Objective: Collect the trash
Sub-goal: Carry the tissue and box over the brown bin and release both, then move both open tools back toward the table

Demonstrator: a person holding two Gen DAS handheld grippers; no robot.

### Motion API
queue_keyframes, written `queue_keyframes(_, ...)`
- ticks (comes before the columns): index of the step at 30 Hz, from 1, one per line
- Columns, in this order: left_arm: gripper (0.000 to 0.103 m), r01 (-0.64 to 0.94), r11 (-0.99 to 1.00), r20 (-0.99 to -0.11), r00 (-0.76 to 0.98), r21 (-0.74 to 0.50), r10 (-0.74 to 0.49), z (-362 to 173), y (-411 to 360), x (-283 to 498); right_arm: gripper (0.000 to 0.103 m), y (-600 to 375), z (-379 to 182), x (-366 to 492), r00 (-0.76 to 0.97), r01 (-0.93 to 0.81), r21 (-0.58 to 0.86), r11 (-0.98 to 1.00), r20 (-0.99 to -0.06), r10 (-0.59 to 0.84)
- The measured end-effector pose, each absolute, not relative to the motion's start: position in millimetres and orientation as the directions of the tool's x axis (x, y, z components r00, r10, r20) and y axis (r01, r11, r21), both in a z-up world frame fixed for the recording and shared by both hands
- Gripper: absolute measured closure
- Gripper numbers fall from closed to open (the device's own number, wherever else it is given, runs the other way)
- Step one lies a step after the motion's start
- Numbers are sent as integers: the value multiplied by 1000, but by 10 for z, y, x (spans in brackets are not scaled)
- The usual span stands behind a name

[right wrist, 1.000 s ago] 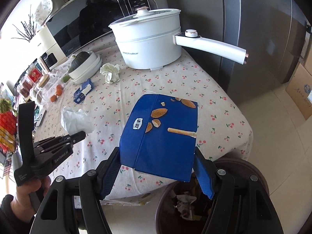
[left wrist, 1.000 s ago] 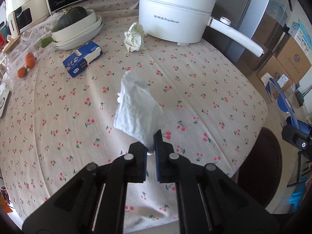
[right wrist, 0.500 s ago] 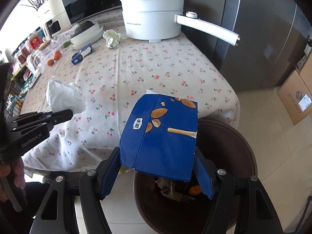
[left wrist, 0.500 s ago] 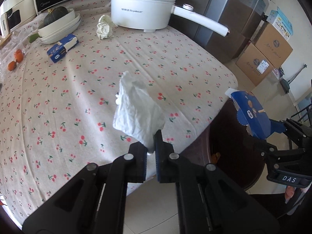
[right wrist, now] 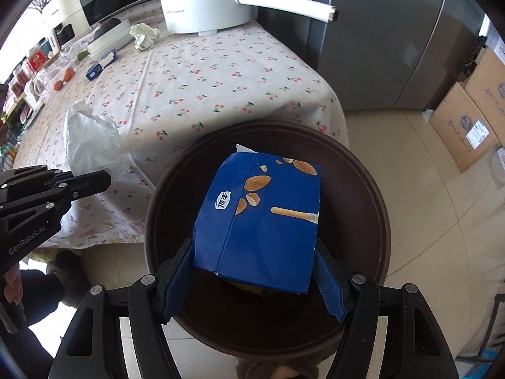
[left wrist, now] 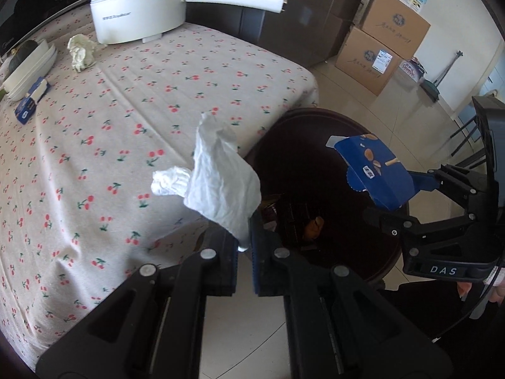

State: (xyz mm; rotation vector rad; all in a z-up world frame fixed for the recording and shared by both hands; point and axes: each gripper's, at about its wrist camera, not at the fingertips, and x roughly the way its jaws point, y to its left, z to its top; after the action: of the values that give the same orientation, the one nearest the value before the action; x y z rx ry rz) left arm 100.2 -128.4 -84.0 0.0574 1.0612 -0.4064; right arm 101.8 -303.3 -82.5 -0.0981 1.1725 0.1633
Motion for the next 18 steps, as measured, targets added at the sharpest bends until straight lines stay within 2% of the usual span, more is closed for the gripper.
queue_keyframes(10, 94, 458, 875, -859, 374, -158, -351, -985, -1748, 1045, 31, -3565, -917, 915, 367, -84, 31, 996, -928, 60)
queue_keyframes(12, 72, 458, 877, -869, 364, -148, -337, -1021, -1786, 1073, 31, -3607, -931, 902, 365, -77, 31, 997, -929, 57)
queue_keyframes(13, 49, 444, 887, -872, 377, -127, -314, -1027, -1790, 1078, 31, -3623, -939, 896, 364, -75, 33, 997, -930, 58)
queue_keyframes(14, 31, 428, 897, -866, 402, -109, -297, -1015, -1776, 1080, 31, -3641, -942, 897, 363, -74, 34, 997, -930, 59)
queue_keyframes(15, 27, 419, 902, -857, 422, -104, -295, -997, -1754, 1064, 31, -3655, -945, 889, 362, -73, 35, 997, -930, 59)
queue_keyframes(18, 26, 410, 905, -855, 423, -115, -300, -947, -1702, 1102, 31, -3666, -953, 887, 358, -77, 38, 996, -932, 63)
